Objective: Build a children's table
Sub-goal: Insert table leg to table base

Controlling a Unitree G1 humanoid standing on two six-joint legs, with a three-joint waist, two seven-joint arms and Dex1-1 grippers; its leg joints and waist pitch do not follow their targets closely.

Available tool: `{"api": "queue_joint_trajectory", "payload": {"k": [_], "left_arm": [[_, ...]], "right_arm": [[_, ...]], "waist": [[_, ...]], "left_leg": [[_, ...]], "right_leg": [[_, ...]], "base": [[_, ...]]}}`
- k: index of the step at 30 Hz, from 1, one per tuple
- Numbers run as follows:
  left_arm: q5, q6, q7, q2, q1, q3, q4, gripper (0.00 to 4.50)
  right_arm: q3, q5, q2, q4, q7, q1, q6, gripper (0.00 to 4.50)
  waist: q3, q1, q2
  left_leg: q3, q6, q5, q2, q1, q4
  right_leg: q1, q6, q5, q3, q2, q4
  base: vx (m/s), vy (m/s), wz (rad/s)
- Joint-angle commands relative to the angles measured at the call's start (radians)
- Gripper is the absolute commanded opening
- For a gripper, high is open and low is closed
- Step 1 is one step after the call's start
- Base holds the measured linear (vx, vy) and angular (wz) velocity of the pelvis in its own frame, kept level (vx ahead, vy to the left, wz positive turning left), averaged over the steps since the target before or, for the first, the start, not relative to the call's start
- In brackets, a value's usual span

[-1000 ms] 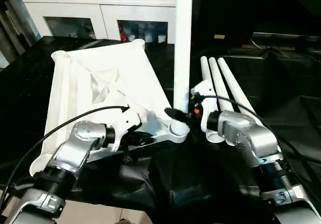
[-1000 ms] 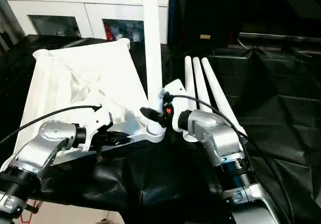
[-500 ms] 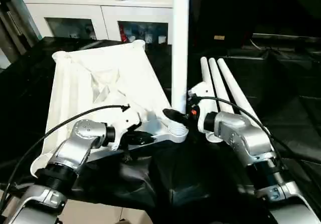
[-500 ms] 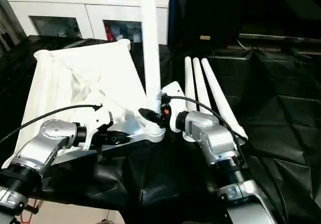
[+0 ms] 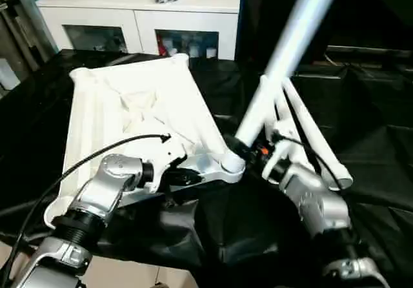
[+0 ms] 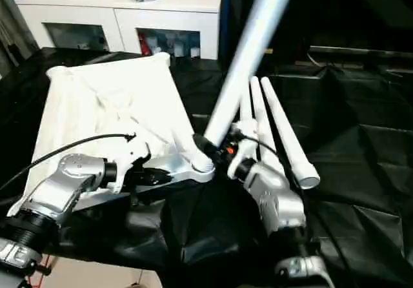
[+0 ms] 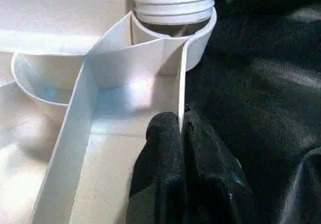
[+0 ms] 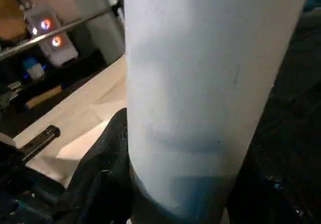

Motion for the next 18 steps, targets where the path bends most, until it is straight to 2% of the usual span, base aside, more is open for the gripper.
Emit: {"api": "queue_joint_trajectory", "payload": {"k": [1,3,4,6,7,9,11,13,14,15,16,17,18], "left_arm": [[0.007,0.014,0.045,0.012,-0.027,0.03,-0.032,0.0],[0.007,0.022,0.045,0.015,-0.026,0.029,-0.042,0.0],[0.006,0.039,0.047,0.018,-0.022,0.03,-0.063,0.0],[0.006,0.044,0.049,0.019,-0.017,0.029,-0.072,0.0],[0.007,0.046,0.05,0.019,-0.017,0.029,-0.073,0.0],[0.007,0.045,0.051,0.02,-0.015,0.028,-0.073,0.0],[0.011,0.045,0.05,0.025,-0.002,0.022,-0.081,0.0],[0.011,0.044,0.051,0.025,0.001,0.021,-0.082,0.0],[0.009,0.045,0.05,0.024,0.007,0.019,-0.084,0.0],[0.009,0.045,0.05,0.024,0.007,0.019,-0.084,0.0],[0.009,0.046,0.052,0.025,0.013,0.017,-0.085,0.0],[0.01,0.046,0.054,0.026,0.014,0.017,-0.085,0.0],[0.01,0.045,0.054,0.026,0.015,0.017,-0.084,0.0]], "right_arm": [[0.001,-0.044,-0.015,0.071,-0.028,0.046,0.009,1.91],[0.008,-0.061,-0.017,0.074,-0.024,0.058,-0.018,1.91],[0.039,-0.096,-0.025,0.049,-0.015,0.074,-0.05,1.91],[0.07,-0.122,-0.035,0.013,-0.01,0.08,-0.057,1.91],[0.076,-0.129,-0.037,0.009,-0.009,0.079,-0.061,1.91],[0.081,-0.133,-0.039,0.006,-0.008,0.078,-0.063,1.91],[0.13,-0.173,-0.053,0.001,0.014,0.061,-0.079,1.91],[0.142,-0.181,-0.056,0.0,0.022,0.059,-0.082,1.91],[0.157,-0.186,-0.06,0.001,0.035,0.057,-0.083,1.91],[0.157,-0.186,-0.06,0.001,0.035,0.057,-0.083,1.91],[0.167,-0.193,-0.063,0.002,0.042,0.053,-0.079,1.91],[0.172,-0.201,-0.066,0.004,0.047,0.048,-0.081,1.91],[0.174,-0.204,-0.067,0.008,0.05,0.044,-0.082,1.91]], "waist": [[-0.057,0.0,0.011],[-0.057,0.001,0.013],[-0.056,0.001,0.012],[-0.055,0.001,0.011],[-0.055,0.0,0.003],[-0.054,0.001,0.005],[-0.053,0.0,0.0],[-0.052,-0.001,0.002],[-0.053,0.0,-0.005],[-0.053,-0.001,-0.003],[-0.051,-0.003,-0.01],[-0.052,-0.001,-0.012],[-0.052,-0.001,-0.01]], "left_leg": [[-0.017,-0.005,-0.253,0.037,0.006,-0.082],[-0.016,-0.001,-0.254,0.038,0.007,-0.081],[-0.016,-0.002,-0.257,0.039,0.006,-0.083],[-0.017,-0.004,-0.261,0.039,0.007,-0.084],[-0.016,0.0,-0.256,0.038,0.005,-0.085],[-0.016,0.005,-0.253,0.039,0.006,-0.085],[-0.016,0.007,-0.255,0.04,0.005,-0.086],[-0.016,0.008,-0.257,0.039,0.004,-0.086],[-0.015,0.011,-0.251,0.039,0.005,-0.085],[-0.015,0.012,-0.249,0.039,0.004,-0.086],[-0.013,0.014,-0.255,0.04,0.004,-0.086],[-0.014,0.016,-0.244,0.04,0.004,-0.086],[-0.014,0.017,-0.24,0.04,0.003,-0.087]], "right_leg": [[0.042,-0.226,-0.226,0.031,-0.068,-0.087],[0.041,-0.229,-0.222,0.031,-0.068,-0.088],[0.041,-0.229,-0.224,0.031,-0.068,-0.087],[0.04,-0.223,-0.231,0.031,-0.066,-0.088],[0.042,-0.22,-0.229,0.031,-0.065,-0.089],[0.04,-0.22,-0.235,0.032,-0.067,-0.089],[0.039,-0.216,-0.248,0.032,-0.067,-0.09],[0.039,-0.21,-0.261,0.033,-0.068,-0.092],[0.039,-0.207,-0.268,0.034,-0.069,-0.091],[0.039,-0.205,-0.27,0.034,-0.069,-0.092],[0.037,-0.201,-0.284,0.034,-0.067,-0.096],[0.039,-0.199,-0.283,0.035,-0.069,-0.094],[0.038,-0.198,-0.281,0.035,-0.069,-0.093]], "base": [[0.0,0.0,0.0],[0.0,0.0,0.0],[0.0,0.0,0.0],[0.0,0.0,0.0],[0.0,0.0,0.0],[0.0,0.0,0.0],[0.0,0.0,0.0],[0.0,0.0,0.0],[0.0,0.0,0.0],[0.0,0.0,0.0],[0.0,0.0,0.0],[0.0,0.0,0.0],[0.0,0.0,0.0]]}}
